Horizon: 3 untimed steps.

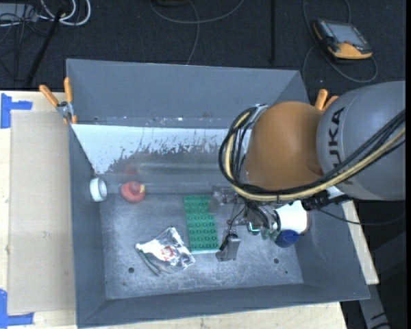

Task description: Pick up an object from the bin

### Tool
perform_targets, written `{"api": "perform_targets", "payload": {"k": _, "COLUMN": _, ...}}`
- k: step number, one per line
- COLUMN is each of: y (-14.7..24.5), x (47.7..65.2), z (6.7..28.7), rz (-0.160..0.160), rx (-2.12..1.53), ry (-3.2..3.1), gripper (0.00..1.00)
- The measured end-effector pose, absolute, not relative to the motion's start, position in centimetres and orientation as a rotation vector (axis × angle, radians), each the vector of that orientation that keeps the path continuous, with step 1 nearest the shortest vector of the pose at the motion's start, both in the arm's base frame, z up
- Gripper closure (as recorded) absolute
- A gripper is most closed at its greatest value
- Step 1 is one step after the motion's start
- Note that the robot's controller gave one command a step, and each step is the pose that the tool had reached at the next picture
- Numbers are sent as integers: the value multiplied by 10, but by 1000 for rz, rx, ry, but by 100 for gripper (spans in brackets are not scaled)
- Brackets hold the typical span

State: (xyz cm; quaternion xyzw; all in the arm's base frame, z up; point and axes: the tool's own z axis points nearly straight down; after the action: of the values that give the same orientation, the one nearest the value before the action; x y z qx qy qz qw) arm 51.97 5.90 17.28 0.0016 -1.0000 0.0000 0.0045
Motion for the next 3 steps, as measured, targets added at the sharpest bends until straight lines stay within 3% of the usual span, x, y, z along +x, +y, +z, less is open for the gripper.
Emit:
{"api": "perform_targets", "payload": {"k": 1, "y": 165, "x": 522, "z": 65, "rz": -3, "rx": 219, "ry": -3126, "gripper": 0}}
{"api": "perform_targets", "payload": {"k": 2, "y": 161, "x": 525, "z": 69, "rz": -1, "rx": 206, "ry": -3133, "gripper": 100}}
{"api": "perform_targets", "payload": {"k": 3, "y": 159, "x": 482, "z": 199, "rz": -3, "rx": 201, "ry": -3141, "gripper": 100}}
